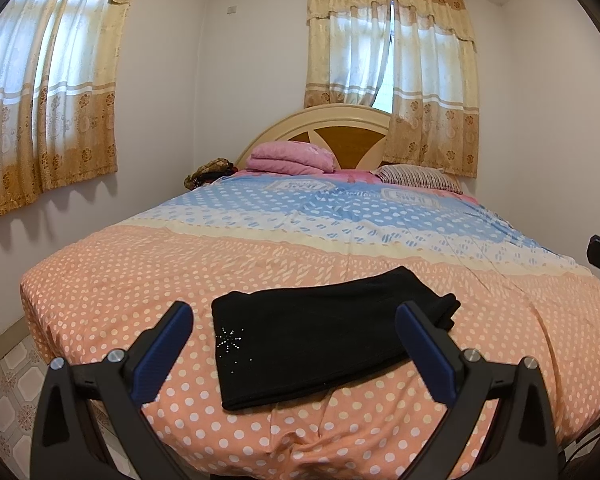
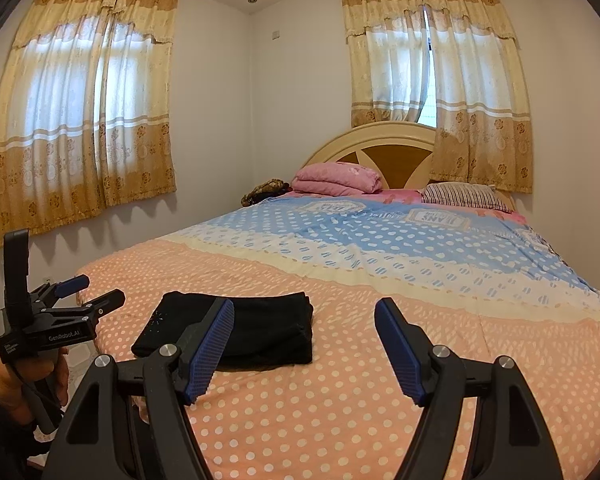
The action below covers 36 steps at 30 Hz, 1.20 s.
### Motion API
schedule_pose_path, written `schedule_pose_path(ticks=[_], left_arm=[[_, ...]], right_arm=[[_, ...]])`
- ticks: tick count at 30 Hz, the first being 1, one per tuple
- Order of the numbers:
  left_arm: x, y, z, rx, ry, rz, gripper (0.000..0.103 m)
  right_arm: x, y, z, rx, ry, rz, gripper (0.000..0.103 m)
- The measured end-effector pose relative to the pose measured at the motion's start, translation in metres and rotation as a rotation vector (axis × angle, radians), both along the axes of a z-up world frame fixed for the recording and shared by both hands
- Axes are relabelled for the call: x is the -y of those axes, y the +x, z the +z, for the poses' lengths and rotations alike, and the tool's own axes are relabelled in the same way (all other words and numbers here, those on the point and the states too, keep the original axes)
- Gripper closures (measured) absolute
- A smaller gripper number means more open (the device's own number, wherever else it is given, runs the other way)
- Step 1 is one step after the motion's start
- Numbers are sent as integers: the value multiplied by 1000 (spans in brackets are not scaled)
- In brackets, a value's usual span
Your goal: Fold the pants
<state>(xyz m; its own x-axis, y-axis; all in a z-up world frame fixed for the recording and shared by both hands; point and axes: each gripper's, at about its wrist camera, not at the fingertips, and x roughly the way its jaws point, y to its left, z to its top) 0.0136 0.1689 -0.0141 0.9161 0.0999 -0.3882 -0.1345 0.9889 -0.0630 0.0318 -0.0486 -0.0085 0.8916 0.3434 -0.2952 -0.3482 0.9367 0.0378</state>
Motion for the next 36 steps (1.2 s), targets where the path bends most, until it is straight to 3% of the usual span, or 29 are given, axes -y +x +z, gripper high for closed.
schedule_pose_path(ticks=[10, 22, 36], left_arm=[[3, 3, 2, -18, 28, 6, 0], [7, -7, 19, 46, 56, 33, 0], [7, -5, 10, 35, 61, 46, 0]], right_arm=[[-2, -1, -2, 4, 0, -8, 29], [-7, -2, -5, 6, -19, -5, 29], [-17, -1, -12, -11, -46, 6, 29]])
